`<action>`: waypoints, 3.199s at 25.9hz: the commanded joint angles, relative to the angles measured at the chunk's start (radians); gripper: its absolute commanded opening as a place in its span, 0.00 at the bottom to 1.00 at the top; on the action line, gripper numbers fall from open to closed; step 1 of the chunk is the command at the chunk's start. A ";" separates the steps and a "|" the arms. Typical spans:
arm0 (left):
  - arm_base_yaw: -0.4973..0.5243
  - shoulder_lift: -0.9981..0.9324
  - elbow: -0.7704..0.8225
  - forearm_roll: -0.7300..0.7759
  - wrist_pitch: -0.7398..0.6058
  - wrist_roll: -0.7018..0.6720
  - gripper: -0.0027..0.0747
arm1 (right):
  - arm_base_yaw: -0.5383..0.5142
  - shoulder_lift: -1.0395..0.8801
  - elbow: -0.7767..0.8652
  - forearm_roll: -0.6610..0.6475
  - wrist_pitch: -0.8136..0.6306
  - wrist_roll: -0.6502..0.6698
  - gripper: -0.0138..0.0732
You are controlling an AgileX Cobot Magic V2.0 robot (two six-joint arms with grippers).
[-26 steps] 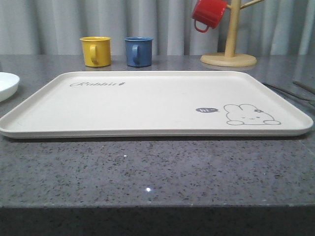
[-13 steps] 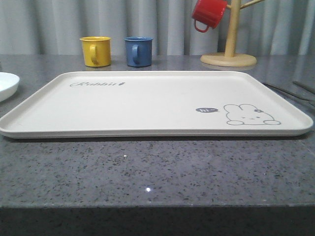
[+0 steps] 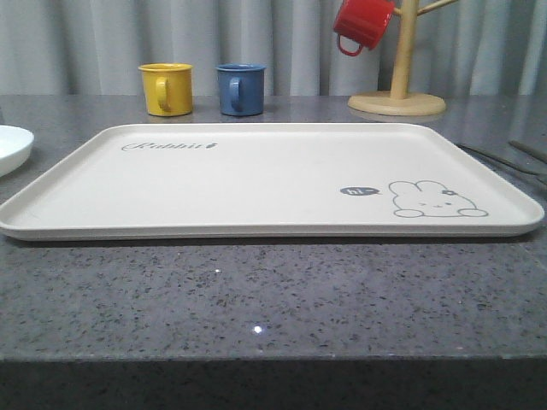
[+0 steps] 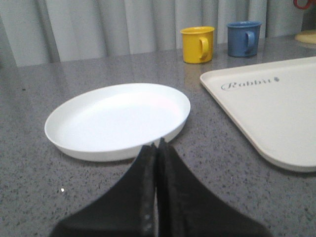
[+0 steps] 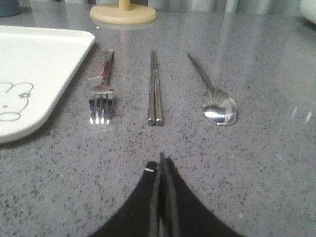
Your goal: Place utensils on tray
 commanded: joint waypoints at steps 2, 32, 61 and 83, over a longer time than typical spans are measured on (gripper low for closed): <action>0.002 -0.021 0.000 -0.011 -0.206 -0.012 0.01 | -0.007 -0.019 -0.017 0.001 -0.139 -0.006 0.08; 0.002 0.324 -0.459 -0.011 0.042 -0.012 0.01 | -0.007 0.322 -0.521 0.059 0.103 -0.005 0.08; 0.002 0.624 -0.667 -0.011 0.200 0.002 0.74 | -0.007 0.322 -0.520 0.054 0.101 -0.005 0.79; 0.002 1.515 -1.147 0.034 0.828 0.153 0.50 | -0.007 0.322 -0.520 0.054 0.101 -0.005 0.79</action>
